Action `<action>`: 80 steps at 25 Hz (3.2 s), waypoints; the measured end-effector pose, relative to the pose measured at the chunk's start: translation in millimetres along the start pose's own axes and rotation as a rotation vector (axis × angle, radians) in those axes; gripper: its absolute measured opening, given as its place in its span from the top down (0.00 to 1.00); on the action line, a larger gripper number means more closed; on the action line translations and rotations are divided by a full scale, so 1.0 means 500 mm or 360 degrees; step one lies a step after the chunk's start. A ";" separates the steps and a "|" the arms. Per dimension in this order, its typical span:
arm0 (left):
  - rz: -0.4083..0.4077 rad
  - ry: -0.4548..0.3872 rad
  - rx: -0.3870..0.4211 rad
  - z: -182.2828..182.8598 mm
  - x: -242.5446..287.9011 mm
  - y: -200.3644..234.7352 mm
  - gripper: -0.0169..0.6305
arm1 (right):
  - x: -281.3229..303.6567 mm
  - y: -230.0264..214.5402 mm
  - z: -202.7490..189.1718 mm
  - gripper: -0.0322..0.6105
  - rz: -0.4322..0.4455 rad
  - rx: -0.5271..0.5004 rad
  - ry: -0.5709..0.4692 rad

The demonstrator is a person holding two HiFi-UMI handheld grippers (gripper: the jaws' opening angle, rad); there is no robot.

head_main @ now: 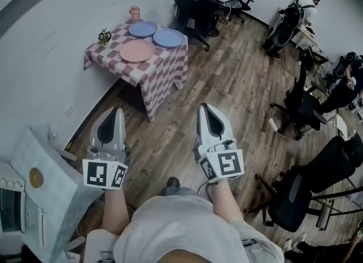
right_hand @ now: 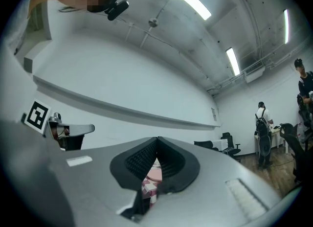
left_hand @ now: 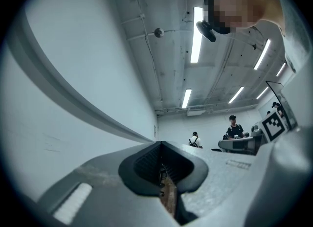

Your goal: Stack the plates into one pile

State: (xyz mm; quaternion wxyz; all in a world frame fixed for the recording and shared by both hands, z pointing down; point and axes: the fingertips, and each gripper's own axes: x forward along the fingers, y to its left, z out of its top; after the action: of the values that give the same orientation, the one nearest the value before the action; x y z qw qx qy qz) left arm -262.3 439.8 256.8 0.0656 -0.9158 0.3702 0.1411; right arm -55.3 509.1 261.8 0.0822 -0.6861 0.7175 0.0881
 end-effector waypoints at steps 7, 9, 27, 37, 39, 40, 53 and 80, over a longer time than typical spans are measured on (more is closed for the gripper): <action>0.0056 -0.0002 0.0002 -0.035 0.114 0.012 0.97 | 0.078 -0.073 -0.016 0.95 0.0067 -0.0027 0.0007; 0.0063 0.0005 0.0011 -0.046 0.131 0.006 0.97 | 0.084 -0.094 -0.026 0.95 0.0072 -0.0032 0.0015; -0.0066 0.0072 0.0112 -0.136 0.334 0.083 0.97 | 0.279 -0.184 -0.113 0.95 -0.0015 0.0013 0.0053; -0.0012 0.0059 0.0108 -0.166 0.476 0.295 0.97 | 0.525 -0.178 -0.150 0.95 -0.0035 0.0006 0.0026; -0.0025 0.0070 0.0115 -0.176 0.502 0.329 0.97 | 0.567 -0.173 -0.160 0.95 -0.0039 0.0004 0.0028; -0.0031 0.0080 0.0116 -0.183 0.514 0.345 0.97 | 0.587 -0.170 -0.165 0.95 -0.0042 0.0002 0.0031; -0.0085 0.0069 0.0147 -0.240 0.592 0.508 0.97 | 0.748 -0.118 -0.238 0.95 -0.0100 -0.0047 0.0081; 0.0066 0.0126 0.0118 -0.337 0.813 0.680 0.97 | 1.113 -0.152 -0.335 0.95 0.0328 -0.0100 0.0179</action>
State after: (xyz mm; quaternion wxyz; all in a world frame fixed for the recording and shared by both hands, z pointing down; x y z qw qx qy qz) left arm -184.9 -109.8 287.0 0.0818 -0.9098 0.3964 0.0923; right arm -4.1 -74.2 290.3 0.0106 -0.6147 0.7846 0.0798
